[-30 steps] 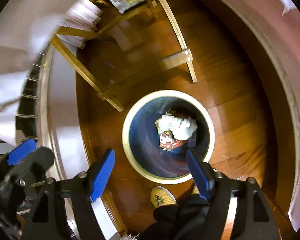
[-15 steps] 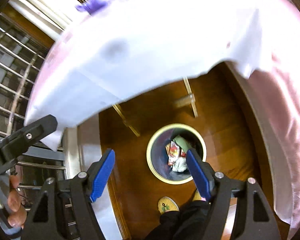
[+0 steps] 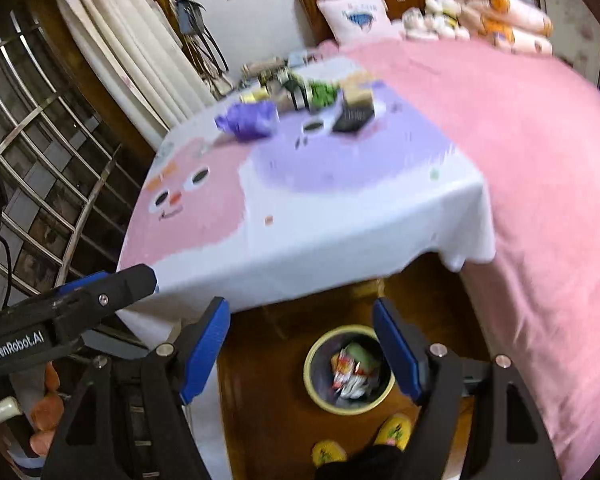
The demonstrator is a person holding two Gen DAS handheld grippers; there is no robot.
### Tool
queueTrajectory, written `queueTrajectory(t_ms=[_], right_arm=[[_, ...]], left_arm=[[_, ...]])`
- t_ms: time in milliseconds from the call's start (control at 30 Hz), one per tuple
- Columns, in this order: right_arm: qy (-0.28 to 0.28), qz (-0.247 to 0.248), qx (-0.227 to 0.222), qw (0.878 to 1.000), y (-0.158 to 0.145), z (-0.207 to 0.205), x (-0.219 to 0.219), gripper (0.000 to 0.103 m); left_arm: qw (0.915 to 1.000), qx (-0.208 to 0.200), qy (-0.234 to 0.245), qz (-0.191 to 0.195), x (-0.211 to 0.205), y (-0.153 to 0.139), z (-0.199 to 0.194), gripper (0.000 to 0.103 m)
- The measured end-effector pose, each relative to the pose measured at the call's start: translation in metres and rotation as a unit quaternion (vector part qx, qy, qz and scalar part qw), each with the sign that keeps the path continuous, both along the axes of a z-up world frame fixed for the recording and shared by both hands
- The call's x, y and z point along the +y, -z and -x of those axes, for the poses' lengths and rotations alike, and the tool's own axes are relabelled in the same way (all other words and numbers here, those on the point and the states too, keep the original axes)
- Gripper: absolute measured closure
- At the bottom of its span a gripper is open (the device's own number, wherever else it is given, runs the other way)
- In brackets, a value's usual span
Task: Collect trash
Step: 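Move both tools back over the table toward the black box and cardboard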
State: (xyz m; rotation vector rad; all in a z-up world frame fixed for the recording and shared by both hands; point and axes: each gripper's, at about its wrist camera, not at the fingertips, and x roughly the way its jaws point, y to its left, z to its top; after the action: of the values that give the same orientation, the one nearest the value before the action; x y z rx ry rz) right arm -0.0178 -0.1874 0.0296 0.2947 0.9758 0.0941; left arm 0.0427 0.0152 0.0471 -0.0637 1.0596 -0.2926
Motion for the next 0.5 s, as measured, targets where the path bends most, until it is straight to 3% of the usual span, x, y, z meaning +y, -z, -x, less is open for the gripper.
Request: queueTrajectory(t_ms=[233,500], right_arm=[[0.004,0.028,-0.040,0.999,-0.035,-0.021,-0.017,0.029],[-0.004,0.032,-0.061,0.998,-0.035,-0.087,-0.064,0.029]], left_arm=[[0.9975,-0.067,0.021,-0.004,-0.018,-0.043,-0.016,0.013],[0.9943,-0.091,0.031,-0.047,-0.064,-0.041,-0.071,0.013]])
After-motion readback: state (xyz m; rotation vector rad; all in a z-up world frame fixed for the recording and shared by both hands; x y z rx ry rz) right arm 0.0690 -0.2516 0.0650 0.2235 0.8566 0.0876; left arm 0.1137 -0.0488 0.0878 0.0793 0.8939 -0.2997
